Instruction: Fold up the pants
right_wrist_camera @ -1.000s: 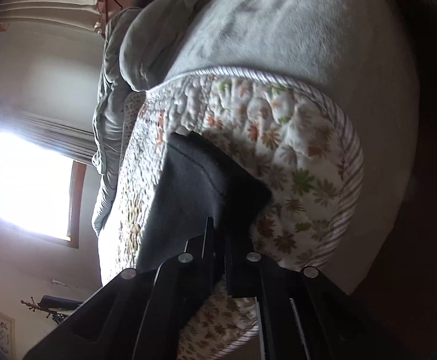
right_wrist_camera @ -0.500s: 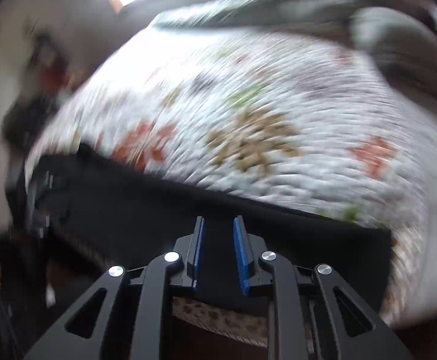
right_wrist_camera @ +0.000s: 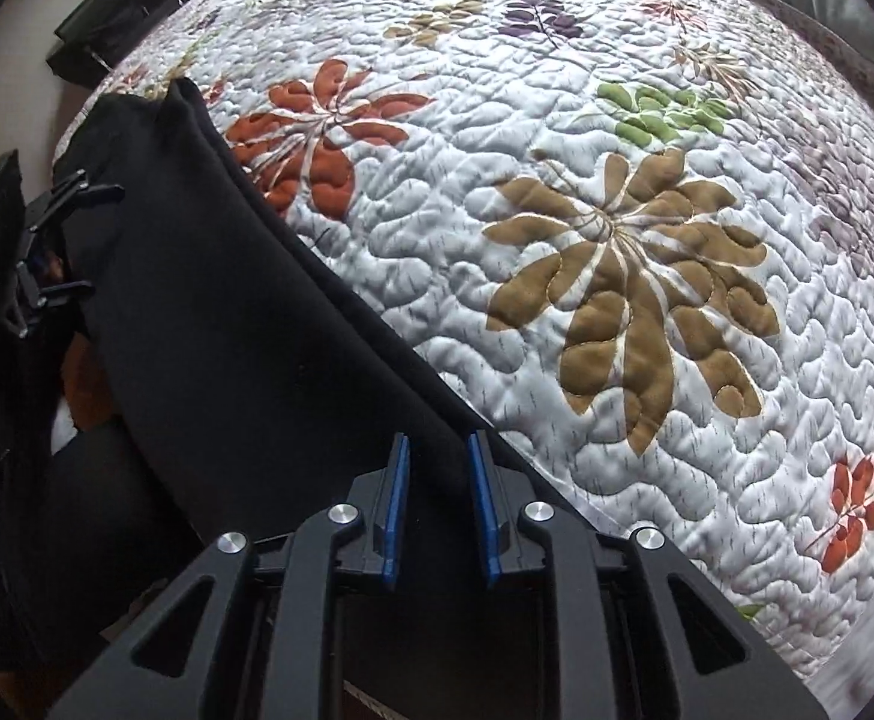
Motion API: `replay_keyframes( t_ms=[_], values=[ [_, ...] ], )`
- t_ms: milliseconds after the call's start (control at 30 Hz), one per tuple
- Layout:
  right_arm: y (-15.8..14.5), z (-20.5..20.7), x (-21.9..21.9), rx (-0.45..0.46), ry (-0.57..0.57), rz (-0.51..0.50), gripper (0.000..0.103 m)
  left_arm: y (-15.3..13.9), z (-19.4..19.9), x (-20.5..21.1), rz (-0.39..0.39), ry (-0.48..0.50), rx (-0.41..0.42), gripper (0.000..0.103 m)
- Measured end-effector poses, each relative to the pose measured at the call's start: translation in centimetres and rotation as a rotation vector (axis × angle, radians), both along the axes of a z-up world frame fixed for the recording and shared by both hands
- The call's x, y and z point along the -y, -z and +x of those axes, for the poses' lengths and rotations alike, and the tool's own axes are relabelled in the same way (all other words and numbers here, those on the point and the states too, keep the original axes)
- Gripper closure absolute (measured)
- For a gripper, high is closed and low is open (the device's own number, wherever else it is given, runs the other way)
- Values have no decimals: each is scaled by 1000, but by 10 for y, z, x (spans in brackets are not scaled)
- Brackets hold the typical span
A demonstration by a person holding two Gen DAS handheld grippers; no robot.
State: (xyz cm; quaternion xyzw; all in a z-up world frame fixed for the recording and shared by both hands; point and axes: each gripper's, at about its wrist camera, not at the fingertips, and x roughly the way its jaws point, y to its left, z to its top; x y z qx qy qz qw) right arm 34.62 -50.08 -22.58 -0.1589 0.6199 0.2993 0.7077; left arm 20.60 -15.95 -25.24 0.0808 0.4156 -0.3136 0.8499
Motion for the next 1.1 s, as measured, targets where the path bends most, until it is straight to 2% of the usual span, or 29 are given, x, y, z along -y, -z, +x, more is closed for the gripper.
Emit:
replay_keyframes(
  t_ms=[100, 333, 367, 433, 767, 900, 1000, 1033, 1100],
  values=[
    [1, 0, 2, -3, -10, -21, 85, 4, 5, -6, -13, -22, -28, 7],
    [8, 5, -18, 18, -84, -114, 86, 5, 7, -10, -5, -35, -28, 7],
    [8, 5, -20, 13, -92, -122, 87, 6, 7, -10, -5, -37, -33, 7],
    [8, 5, -24, 12, -114, -145, 98, 7, 7, -9, -2, -37, -37, 7],
    [-6, 15, -27, 52, -78, -129, 101, 8, 7, -7, 1, -36, -34, 7],
    [2, 17, -23, 34, -66, -134, 100, 11, 8, -7, 9, -37, -38, 7],
    [-8, 18, -10, 54, 19, -87, 95, 17, 8, -4, 37, -28, -42, 7],
    [-16, 17, 1, 76, 76, -69, 94, 17, 7, -3, 49, -24, -36, 7],
    [-40, 13, 41, 141, 264, -6, 87, 16, 5, -2, 57, -18, -31, 7]
  ],
)
